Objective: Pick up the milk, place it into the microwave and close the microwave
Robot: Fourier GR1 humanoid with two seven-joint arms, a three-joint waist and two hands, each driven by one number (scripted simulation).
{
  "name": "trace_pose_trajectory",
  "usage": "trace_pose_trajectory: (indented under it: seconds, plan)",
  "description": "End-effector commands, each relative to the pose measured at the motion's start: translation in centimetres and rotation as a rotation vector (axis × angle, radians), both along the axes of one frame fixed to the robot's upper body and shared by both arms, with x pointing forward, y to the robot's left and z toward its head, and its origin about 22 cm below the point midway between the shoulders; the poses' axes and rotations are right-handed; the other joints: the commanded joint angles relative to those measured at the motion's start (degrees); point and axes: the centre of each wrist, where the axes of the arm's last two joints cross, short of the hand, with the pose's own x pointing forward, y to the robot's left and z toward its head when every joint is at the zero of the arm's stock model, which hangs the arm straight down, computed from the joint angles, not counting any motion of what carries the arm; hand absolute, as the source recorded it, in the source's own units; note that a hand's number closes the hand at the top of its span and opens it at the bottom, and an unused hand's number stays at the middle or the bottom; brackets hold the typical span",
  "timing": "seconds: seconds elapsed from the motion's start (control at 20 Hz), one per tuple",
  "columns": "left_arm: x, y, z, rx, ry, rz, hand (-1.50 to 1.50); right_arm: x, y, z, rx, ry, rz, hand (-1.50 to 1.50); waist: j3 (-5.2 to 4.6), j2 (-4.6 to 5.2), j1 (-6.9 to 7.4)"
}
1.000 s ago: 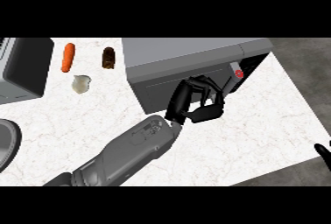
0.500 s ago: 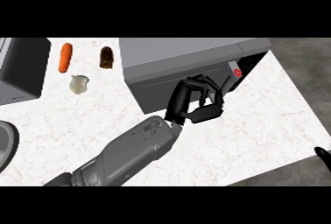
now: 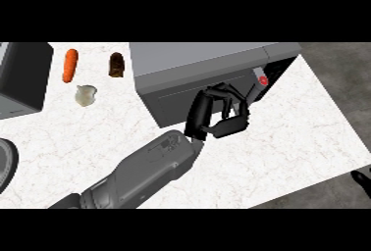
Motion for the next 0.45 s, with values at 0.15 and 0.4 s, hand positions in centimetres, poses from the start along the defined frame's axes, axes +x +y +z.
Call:
trace_pose_trajectory:
  seconds: [0.15,0.4]
  plan:
    - [2.5,1.11,0.23,0.014,0.021,0.108,1.5,0.04,0.23,0.63,-0.004,-0.007,0.035,-1.5,-0.05,1.38,-0.93]
    - [2.62,1.08,0.3,0.006,0.018,0.113,1.5,-0.07,0.31,0.78,0.0,0.004,0.031,-1.5,-0.04,1.26,-0.82]
